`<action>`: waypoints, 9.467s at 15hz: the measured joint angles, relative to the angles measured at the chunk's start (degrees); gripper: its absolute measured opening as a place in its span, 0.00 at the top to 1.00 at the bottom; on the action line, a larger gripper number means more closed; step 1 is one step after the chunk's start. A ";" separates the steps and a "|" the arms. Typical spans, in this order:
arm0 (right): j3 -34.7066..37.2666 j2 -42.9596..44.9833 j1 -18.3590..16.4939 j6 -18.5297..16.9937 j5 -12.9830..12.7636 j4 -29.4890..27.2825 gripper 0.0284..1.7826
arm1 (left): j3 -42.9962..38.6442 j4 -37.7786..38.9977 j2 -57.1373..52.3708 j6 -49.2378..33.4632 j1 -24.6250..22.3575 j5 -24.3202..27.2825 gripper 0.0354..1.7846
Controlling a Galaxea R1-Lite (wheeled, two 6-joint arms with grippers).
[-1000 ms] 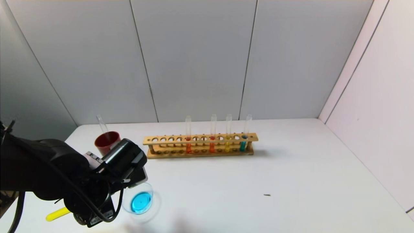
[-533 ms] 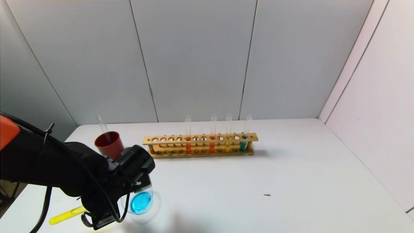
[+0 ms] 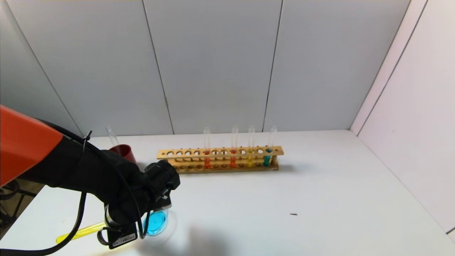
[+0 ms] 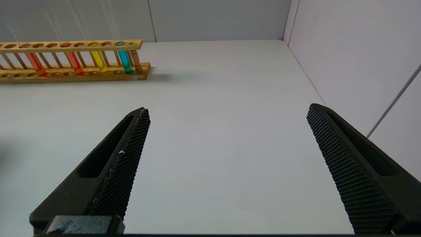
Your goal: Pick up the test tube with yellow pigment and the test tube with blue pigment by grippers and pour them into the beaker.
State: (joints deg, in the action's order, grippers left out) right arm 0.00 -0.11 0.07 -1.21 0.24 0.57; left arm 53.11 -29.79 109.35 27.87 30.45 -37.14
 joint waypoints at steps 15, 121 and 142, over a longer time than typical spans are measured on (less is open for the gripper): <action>0.00 0.00 0.00 0.00 -0.02 0.02 0.02 | 10.85 -18.05 7.07 0.40 2.79 -1.69 0.84; 0.00 0.00 0.00 -0.02 0.00 0.00 0.02 | 7.66 49.03 3.24 -32.22 -24.55 13.99 0.83; 0.00 0.01 0.00 0.00 0.00 0.02 0.02 | -3.43 36.05 -37.41 -27.34 -19.90 14.60 0.02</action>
State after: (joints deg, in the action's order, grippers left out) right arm 0.00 -0.10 0.07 -1.21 0.24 0.60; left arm 49.69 6.25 71.94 0.52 10.56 -22.54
